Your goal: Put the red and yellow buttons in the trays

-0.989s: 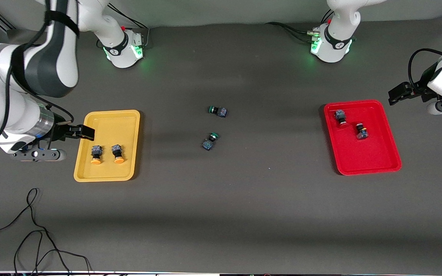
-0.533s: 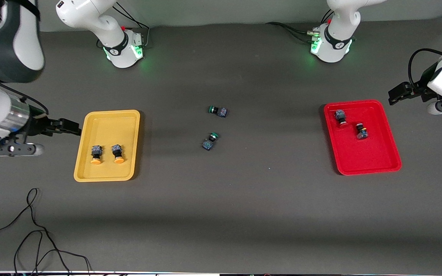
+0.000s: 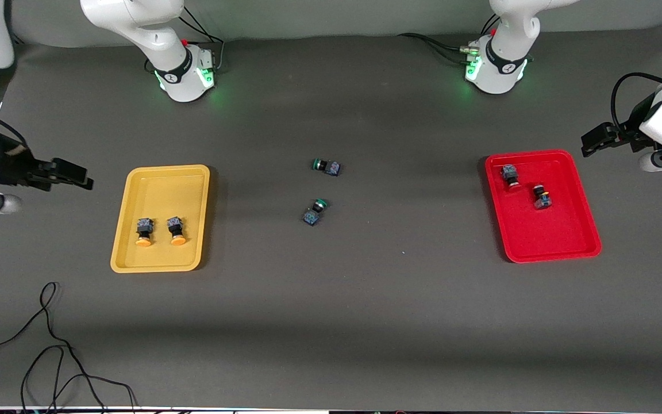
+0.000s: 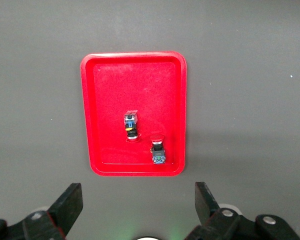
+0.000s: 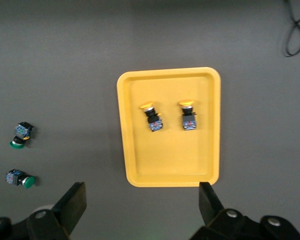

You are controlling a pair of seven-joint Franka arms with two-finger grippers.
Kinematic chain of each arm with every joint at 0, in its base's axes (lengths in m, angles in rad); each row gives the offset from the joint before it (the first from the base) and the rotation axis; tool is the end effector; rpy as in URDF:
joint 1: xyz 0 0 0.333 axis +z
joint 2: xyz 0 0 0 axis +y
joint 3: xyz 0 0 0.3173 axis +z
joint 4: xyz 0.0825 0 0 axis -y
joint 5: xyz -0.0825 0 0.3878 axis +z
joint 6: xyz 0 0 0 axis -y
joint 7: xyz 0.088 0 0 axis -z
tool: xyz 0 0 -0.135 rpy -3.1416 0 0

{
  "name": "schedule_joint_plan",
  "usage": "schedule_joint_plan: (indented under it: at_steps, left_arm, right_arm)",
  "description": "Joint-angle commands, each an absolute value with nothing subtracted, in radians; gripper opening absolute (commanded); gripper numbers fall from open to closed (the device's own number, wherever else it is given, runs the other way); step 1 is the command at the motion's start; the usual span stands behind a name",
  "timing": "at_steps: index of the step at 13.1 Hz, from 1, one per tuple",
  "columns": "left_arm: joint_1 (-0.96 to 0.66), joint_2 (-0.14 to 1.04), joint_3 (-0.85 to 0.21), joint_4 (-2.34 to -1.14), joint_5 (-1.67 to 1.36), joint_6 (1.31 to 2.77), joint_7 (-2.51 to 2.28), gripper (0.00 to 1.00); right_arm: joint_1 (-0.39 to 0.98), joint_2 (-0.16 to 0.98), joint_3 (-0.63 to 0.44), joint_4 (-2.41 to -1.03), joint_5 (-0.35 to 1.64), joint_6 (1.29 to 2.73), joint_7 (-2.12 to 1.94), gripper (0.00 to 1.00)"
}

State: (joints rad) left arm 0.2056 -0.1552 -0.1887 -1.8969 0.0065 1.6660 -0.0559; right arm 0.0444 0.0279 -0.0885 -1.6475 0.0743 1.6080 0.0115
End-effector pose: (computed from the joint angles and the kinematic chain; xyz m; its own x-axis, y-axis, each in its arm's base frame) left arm 0.5067 0.0047 0.5319 0.9942 0.0765 -0.0762 0.0736 -0.9965 -0.0397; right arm 0.5642 -0.0146 0.5492 0.9960 -0.0583 -0.0682 -0.0631 -0.9955 -0.0706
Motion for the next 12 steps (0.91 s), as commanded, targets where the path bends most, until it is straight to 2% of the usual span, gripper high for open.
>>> schedule_joint_plan:
  at_steps: [1, 12]
  left_arm:
    - [0.201, -0.146, -0.186, -1.873, 0.009, 1.643, -0.043, 1.00]
    - [0.201, -0.143, -0.186, -1.873, 0.011, 1.644, -0.041, 1.00]
  right_arm:
    - [0.009, -0.031, -0.054, -1.680, 0.040, 1.597, 0.029, 1.00]
    - [0.017, -0.028, -0.060, -1.651, 0.002, 1.578, 0.032, 1.00]
